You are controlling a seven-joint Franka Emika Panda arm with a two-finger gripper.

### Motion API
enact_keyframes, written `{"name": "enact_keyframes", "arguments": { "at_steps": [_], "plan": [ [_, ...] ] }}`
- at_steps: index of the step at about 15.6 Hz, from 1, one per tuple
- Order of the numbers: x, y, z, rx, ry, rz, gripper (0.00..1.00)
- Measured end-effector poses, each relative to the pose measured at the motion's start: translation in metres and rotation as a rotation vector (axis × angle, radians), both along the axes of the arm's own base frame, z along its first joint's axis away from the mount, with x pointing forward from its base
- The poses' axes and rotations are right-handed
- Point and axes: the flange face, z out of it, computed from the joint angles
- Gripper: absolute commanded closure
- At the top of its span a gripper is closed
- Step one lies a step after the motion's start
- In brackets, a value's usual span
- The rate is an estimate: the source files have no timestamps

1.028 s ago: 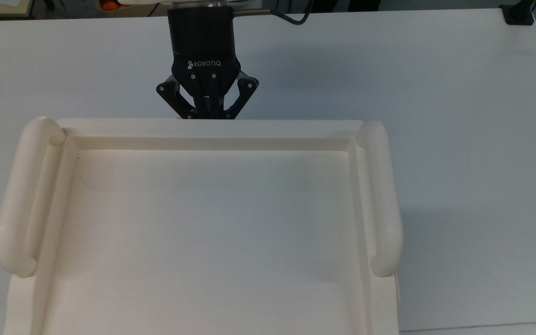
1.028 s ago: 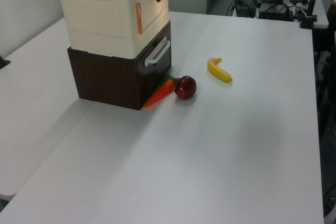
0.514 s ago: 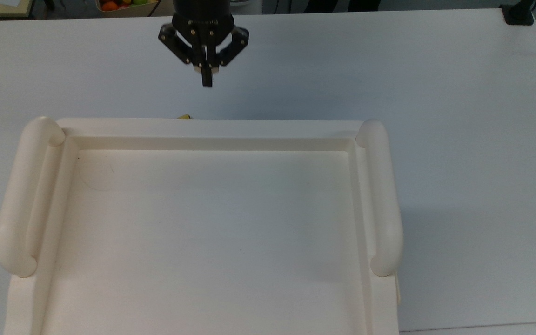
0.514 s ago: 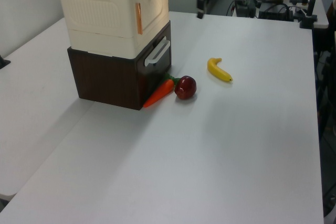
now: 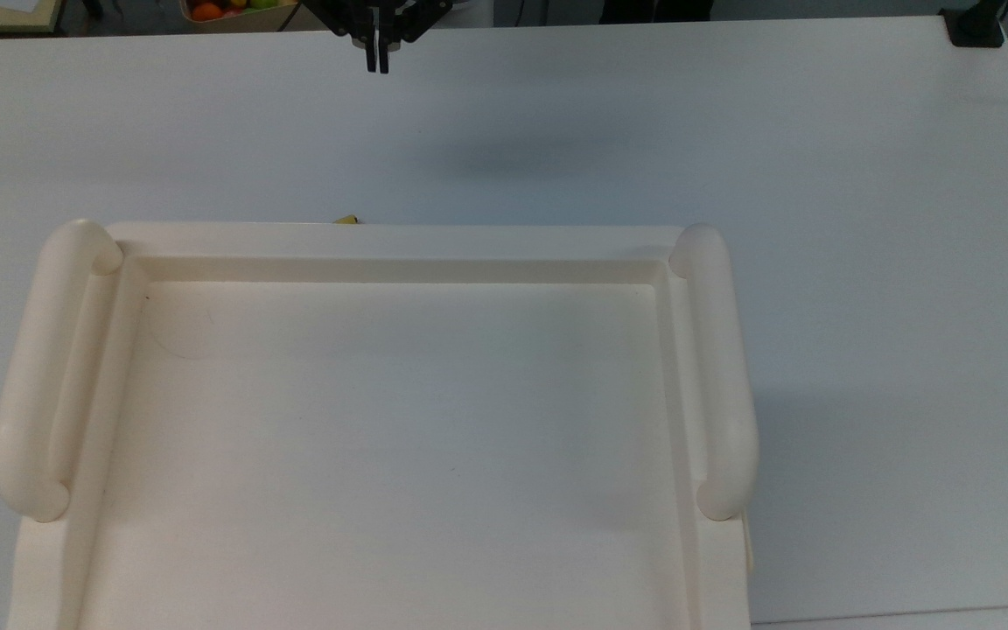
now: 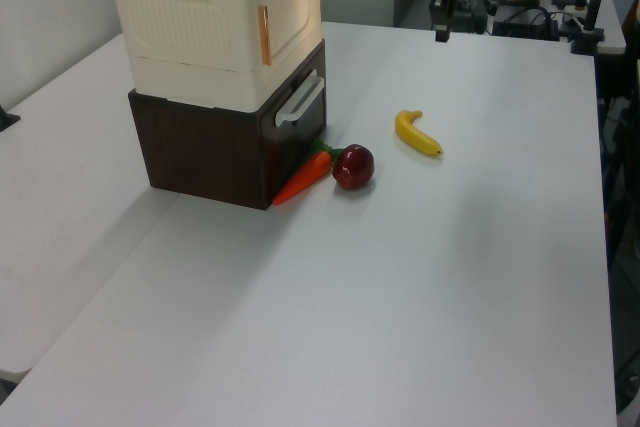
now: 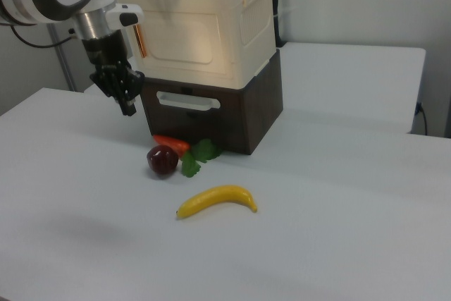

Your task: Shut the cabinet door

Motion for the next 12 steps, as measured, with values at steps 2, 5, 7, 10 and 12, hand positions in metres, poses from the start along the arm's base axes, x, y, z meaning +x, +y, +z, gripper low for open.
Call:
{"name": "enact_keyframes", "arguments": {
  "at_steps": [2, 5, 7, 10, 12],
  "plan": [
    [-0.0023, -0.0011, -0.0028, -0.001, 0.012, -0.002, 0.05],
    [-0.0025, -0.0029, -0.0050, -0.002, 0.016, -0.005, 0.00],
    [-0.0027, -0.0067, -0.0055, -0.002, 0.019, -0.011, 0.00],
    [-0.0032, -0.0101, -0.0051, -0.002, 0.020, -0.016, 0.00],
    [-0.0039, -0.0103, -0.0049, -0.002, 0.023, -0.017, 0.00]
  ]
}}
